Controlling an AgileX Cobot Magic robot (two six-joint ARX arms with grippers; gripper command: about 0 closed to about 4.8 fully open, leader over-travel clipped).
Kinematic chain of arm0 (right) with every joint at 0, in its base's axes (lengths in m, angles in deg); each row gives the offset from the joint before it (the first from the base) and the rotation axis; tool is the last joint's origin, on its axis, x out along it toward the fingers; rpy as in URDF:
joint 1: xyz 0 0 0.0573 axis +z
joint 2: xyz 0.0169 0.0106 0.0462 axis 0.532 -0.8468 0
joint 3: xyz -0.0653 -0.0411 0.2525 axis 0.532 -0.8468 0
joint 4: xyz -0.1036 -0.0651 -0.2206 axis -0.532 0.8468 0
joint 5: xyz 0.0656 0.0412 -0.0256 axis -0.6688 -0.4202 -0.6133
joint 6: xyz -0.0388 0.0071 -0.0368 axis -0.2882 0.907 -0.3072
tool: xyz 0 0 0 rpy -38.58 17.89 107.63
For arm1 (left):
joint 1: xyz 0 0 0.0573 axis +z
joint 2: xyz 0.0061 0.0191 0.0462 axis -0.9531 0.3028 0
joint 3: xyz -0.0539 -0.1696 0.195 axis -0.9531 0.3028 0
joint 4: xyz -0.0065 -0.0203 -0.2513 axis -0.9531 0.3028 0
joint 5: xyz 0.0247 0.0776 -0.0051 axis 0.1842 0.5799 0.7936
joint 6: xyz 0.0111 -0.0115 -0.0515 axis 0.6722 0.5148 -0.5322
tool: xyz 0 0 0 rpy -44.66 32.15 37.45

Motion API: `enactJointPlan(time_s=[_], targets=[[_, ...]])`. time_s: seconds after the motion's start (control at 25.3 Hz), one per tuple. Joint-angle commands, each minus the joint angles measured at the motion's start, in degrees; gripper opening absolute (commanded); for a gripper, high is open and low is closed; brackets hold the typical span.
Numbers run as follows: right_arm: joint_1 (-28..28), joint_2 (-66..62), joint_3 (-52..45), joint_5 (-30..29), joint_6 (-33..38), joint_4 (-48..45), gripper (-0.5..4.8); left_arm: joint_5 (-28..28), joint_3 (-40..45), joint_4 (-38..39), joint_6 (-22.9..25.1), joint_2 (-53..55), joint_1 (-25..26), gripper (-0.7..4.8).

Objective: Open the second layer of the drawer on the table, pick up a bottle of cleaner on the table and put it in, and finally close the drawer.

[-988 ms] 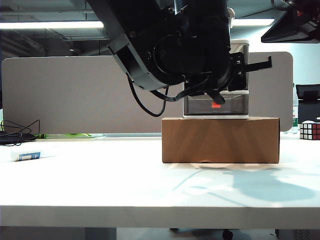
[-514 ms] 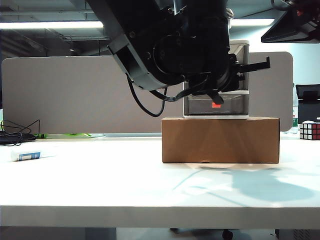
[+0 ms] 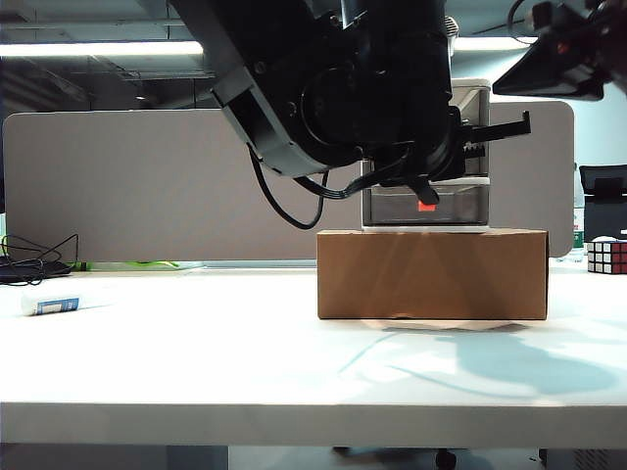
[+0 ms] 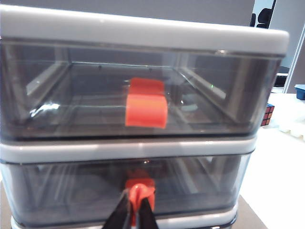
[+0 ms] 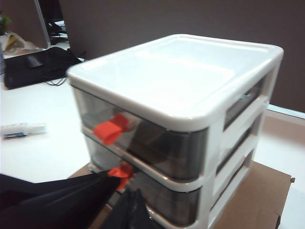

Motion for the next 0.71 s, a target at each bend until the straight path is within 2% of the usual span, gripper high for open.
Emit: enactJointPlan(time_s=[0.04, 0.71], targets=[[0.17, -2.69, 1.57, -0.09, 0.26, -2.32, -0.05, -0.26, -0.26, -0.77, -0.48, -0.24, -0.20, -0.06], [0.24, -10.23, 9.38, -1.79, 1.27, -2.38, -0.05, 0.24, -0.24, -0.37, 0.44, -0.26, -1.97, -0.06]])
